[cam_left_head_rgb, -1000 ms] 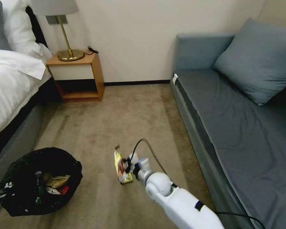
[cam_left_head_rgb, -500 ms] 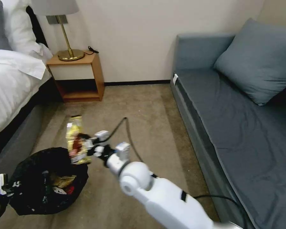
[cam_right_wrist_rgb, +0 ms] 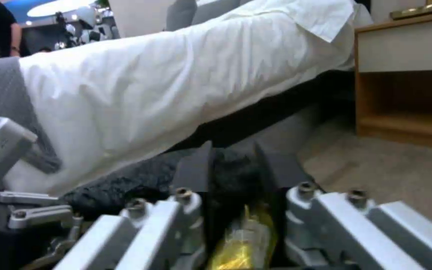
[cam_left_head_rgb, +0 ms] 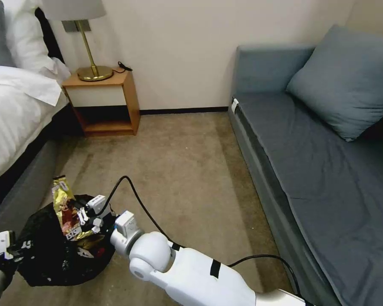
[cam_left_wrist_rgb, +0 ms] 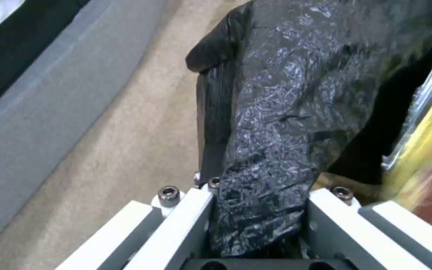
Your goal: Pick up the trash bin, then pick up the garbage on the floor and place it into the trash bin.
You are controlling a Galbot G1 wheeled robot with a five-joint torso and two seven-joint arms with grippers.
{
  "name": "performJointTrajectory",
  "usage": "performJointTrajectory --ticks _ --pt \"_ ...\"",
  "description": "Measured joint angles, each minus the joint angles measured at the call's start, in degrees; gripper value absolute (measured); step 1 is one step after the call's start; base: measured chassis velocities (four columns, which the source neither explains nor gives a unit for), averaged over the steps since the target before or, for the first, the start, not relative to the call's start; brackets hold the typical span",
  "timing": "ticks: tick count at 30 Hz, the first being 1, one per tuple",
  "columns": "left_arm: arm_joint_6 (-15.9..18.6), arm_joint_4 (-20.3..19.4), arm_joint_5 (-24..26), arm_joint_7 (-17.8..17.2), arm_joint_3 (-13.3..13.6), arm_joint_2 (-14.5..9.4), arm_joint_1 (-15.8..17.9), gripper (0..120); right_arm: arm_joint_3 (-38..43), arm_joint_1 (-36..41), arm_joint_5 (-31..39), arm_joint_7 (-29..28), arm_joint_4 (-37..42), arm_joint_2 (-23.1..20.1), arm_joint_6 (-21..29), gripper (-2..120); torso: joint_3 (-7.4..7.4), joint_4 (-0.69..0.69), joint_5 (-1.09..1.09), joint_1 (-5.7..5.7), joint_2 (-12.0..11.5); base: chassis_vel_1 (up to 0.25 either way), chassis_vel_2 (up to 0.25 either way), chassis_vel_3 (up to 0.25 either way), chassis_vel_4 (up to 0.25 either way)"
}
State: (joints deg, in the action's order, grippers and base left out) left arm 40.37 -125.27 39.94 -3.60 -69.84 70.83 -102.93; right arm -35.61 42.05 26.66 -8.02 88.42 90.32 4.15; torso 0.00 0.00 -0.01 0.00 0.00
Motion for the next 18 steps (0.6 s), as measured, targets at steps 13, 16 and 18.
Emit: performJointTrajectory --ticks 13,16,18 --pt "0.0 1.1 1.3 -1.0 -0.3 0.0 0.6 3 3.6 3.3 -2.3 -0.6 5.3 -4.1 -0.2 71 0.0 0.01 0.02 0.0 0.0 0.0 0.0 0.0 0.0" --pt "0.0 2.3 2.7 -1.7 -0.4 0.0 1.0 3 8.4 6.9 -5.6 -0.2 8.5 -7.8 -0.9 84 0.0 0.0 0.02 0.0 0.0 0.0 0.0 0.0 0.0" --pt "0.0 2.6 3.2 -1.9 -0.4 0.0 1.1 3 10.5 8.3 -6.4 0.2 9.4 -8.9 -1.3 89 0.0 0.01 0.03 0.0 0.0 0.0 0.0 0.0 0.0"
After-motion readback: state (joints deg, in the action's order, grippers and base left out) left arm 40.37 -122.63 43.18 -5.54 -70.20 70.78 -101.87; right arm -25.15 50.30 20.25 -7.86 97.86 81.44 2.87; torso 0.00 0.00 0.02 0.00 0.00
